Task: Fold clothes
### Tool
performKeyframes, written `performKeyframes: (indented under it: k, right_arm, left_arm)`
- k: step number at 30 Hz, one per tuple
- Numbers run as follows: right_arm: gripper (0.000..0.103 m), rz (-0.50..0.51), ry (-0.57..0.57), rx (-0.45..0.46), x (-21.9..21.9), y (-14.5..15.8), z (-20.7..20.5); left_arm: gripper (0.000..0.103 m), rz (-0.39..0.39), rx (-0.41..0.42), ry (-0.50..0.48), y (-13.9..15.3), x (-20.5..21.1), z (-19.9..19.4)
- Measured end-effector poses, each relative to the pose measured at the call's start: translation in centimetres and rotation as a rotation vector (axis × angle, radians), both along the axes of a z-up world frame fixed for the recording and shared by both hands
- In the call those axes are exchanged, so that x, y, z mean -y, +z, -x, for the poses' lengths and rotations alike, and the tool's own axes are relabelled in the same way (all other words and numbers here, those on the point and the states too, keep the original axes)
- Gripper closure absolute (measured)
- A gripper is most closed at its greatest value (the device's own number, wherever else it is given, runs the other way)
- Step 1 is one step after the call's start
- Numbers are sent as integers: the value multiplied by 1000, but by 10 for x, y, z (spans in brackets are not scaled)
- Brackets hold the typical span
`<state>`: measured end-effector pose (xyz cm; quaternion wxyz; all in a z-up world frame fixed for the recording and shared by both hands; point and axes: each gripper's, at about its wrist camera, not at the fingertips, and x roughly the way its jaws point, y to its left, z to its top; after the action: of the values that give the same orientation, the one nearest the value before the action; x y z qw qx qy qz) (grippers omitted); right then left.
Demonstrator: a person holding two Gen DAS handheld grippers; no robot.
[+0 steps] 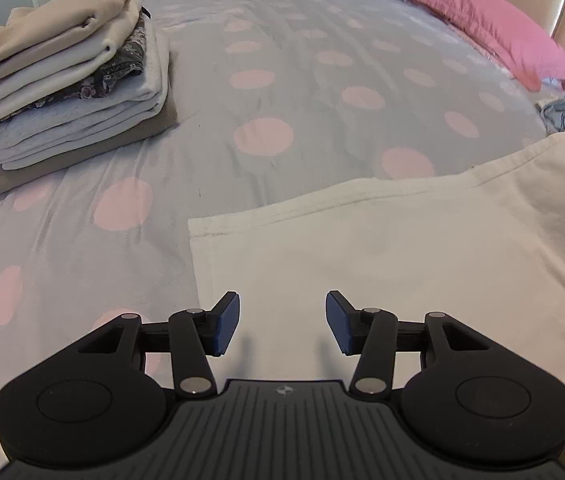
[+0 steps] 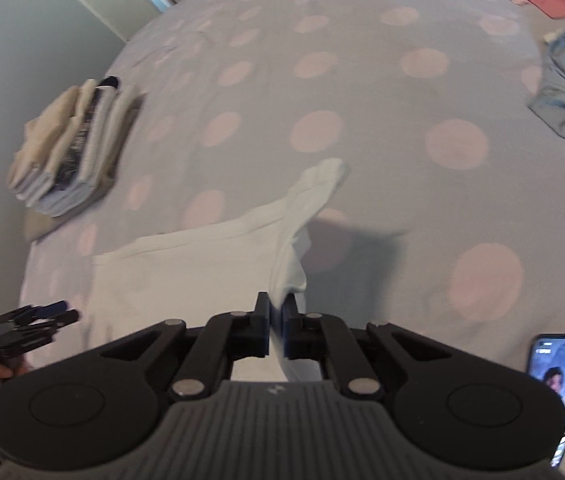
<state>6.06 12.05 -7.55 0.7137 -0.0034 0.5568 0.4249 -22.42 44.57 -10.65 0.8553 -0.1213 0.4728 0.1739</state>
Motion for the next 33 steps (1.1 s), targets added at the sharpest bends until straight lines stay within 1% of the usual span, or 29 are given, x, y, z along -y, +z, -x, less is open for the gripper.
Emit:
performKeyframes:
  k: [4, 5, 6, 7, 9, 13, 16, 22, 29, 33]
  right_arm:
    - [96, -48, 73, -10, -33, 23, 32]
    - [96, -59, 93, -13, -42, 27, 41]
    - [96, -67, 115, -16, -53, 29, 50]
    - [96, -75, 137, -19, -64, 31, 59]
    - [96, -91, 183, -34, -87, 32, 76]
    - [96, -116, 256, -68, -135, 27, 107]
    - [97, -128, 291, -100, -170, 16, 126]
    - [97, -156, 341, -182, -240, -14, 157]
    - [98, -113, 329, -229, -290, -62, 175]
    - [98, -55, 333, -211, -311, -81, 181]
  left_arm:
    - [58, 3, 43, -5, 7, 0, 8]
    - [59, 9, 49, -10, 8, -1, 10]
    - [64, 15, 55, -14, 9, -1, 11]
    - [70, 21, 62, -19, 10, -1, 13]
    - [74, 34, 74, -25, 12, -2, 16]
    - [77, 41, 87, -12, 11, -7, 22]
    - [78, 43, 89, 2, 10, -13, 25]
    - [79, 38, 79, 36, 4, -25, 32]
    - [79, 29, 42, 74, -4, -37, 34]
    - [79, 33, -1, 95, -12, -43, 32]
